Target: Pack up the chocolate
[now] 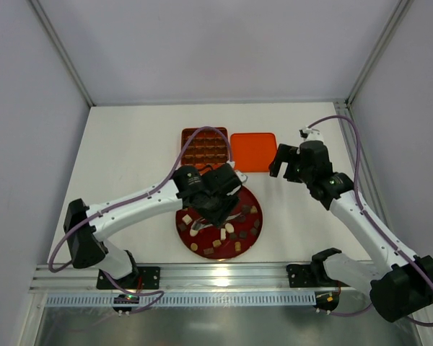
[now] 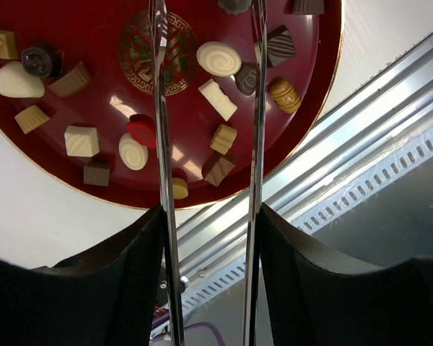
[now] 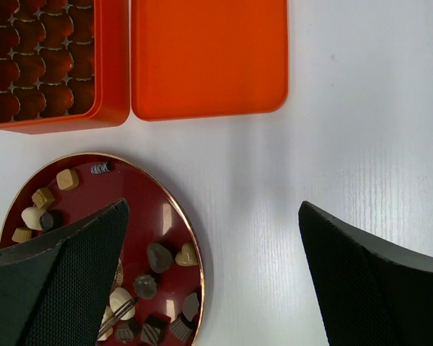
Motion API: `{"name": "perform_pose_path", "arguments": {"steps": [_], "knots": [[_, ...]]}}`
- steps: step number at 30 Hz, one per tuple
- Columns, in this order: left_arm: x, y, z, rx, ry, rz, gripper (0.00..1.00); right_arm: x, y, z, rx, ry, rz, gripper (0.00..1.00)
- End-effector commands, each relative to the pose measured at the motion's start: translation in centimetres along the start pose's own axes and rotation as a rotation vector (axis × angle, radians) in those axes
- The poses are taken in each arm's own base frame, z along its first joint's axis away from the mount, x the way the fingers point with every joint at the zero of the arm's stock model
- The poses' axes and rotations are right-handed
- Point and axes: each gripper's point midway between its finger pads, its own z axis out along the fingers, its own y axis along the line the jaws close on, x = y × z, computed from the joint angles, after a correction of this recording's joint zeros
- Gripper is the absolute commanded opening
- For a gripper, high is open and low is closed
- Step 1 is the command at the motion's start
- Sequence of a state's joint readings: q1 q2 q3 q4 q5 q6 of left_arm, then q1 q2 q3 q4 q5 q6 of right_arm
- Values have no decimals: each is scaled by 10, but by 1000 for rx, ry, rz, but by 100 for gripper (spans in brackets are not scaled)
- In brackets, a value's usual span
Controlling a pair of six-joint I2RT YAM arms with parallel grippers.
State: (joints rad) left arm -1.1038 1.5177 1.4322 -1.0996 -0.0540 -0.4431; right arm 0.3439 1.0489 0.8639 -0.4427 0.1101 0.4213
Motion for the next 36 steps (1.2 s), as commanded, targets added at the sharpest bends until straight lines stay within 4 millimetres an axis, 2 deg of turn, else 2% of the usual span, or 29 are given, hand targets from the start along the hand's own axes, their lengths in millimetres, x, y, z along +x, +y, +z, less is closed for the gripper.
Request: {"name": "perform_pose_path", "arguments": {"steps": [1,11,20,30,36], "knots": [[-11,-12,5,29,-23,-2,52,-11,5,-9,-28,-46,7,100],[-12,-25,20,39,12,34,50,-7,3,-11,-27,-43,4,100],[-13,-28,36,29,36,42,50,-6,3,-11,-30,-43,4,100],[-9,-27,38,27,54,47,35,-5,2,-11,-30,-42,5,100],[-13,-22,27,9,26,49,29,-4,4,-11,-37,-39,7,100]]}}
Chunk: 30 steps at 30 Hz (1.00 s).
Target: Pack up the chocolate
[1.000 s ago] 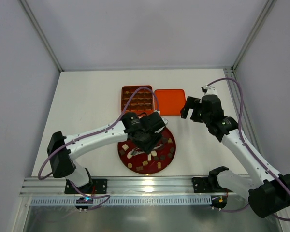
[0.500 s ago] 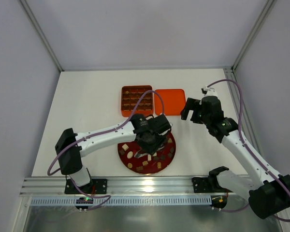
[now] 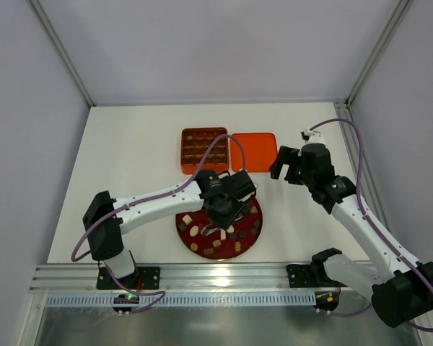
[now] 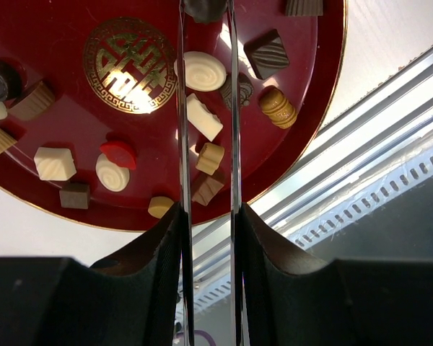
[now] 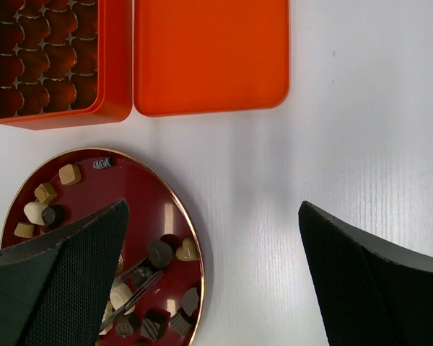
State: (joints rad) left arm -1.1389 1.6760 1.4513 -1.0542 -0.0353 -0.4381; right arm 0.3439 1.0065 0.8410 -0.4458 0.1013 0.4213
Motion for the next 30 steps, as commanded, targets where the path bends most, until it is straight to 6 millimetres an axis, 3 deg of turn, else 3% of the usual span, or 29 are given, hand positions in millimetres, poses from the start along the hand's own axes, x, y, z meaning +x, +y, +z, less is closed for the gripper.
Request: {"name": "perform_pose_path", "arguments": {"steps": [1,12,18,25,26,29,30], "knots": [[-15,-4,-21,12,-74,9,26,-8,4,-4,-21,-33,7,100],[-22,12,-48,-16,-112,-6,24,-7,3,-4,-22,-34,9,100],[-35,38,-65,-31,-160,-70,25,-6,5,-3,-30,-30,8,100],[-82,94,-93,-83,-282,-193,25,-3,10,0,-58,-17,20,100],[-89,115,-90,-124,-281,-231,25,-2,11,1,-61,-14,20,100],[-109,156,-99,-183,-340,-321,25,-4,12,1,-65,-17,19,100],[-114,166,-94,-202,-334,-337,25,-4,12,1,-66,-16,19,100]]}}
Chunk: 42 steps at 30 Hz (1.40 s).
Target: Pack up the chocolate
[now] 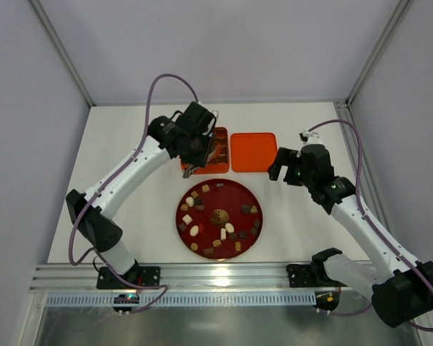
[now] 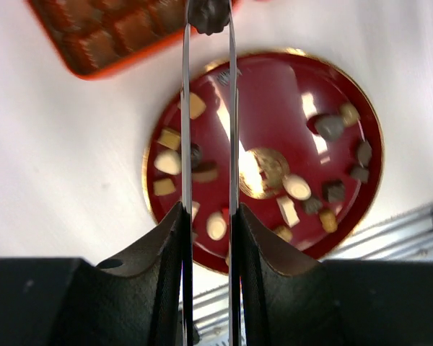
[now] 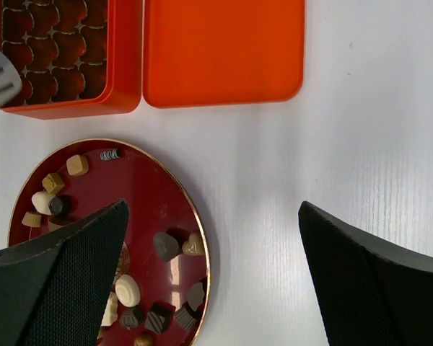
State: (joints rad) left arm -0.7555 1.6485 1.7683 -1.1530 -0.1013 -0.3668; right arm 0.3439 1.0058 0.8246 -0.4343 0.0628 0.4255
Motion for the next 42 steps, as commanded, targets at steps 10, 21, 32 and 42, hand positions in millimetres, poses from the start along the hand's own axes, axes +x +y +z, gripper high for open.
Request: {"name": "perform_pose_path", "arguments": {"steps": [10,21,32,42], "knots": [[-81,92,67,-187,-68,-133,25,-8,7,-4,-33,-29,12,100],[-93,106,94,-205,-61,-152,26,-2,5,-4,-33,-20,11,100],[-101,113,96,-225,-74,-155,29,-2,6,-4,-39,-17,13,100],[-103,119,108,-235,-58,-152,30,-2,6,-6,-40,-17,10,100]]}}
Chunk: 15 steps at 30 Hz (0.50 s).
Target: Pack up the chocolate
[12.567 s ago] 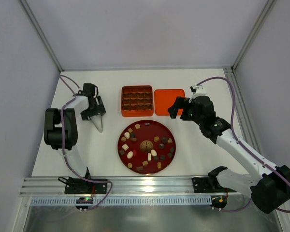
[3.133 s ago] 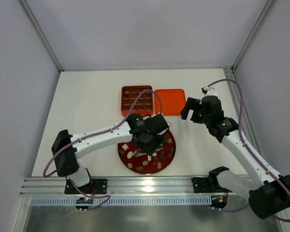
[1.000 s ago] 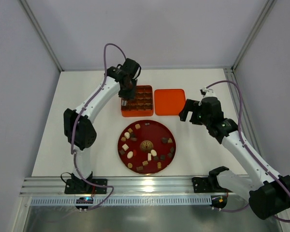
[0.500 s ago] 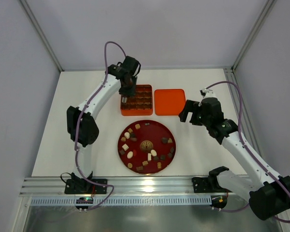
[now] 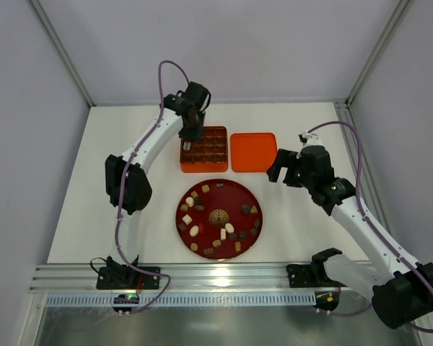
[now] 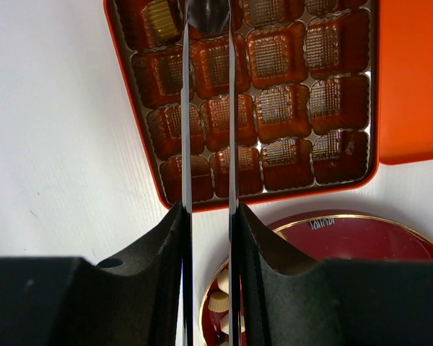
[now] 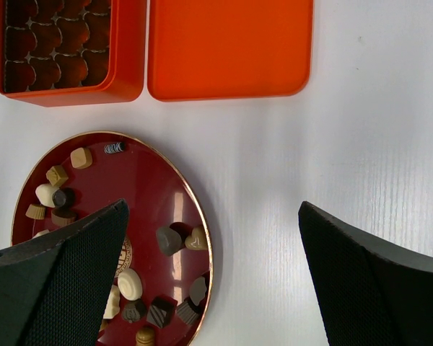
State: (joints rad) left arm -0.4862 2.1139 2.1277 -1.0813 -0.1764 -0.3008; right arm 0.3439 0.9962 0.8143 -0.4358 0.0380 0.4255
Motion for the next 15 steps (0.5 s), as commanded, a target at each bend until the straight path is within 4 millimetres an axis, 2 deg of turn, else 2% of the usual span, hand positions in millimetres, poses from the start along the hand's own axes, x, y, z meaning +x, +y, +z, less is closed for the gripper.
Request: {"name": "perform_pose_path", "arguments": {"steps": [1,15], "knots": [[-20,7,-7,-12,-65,2,30,-6,4,-4,-19,-29,8,100],[-19,8,-10,-14,-64,9,43,-5,3,-3,-20,-27,10,100]]}}
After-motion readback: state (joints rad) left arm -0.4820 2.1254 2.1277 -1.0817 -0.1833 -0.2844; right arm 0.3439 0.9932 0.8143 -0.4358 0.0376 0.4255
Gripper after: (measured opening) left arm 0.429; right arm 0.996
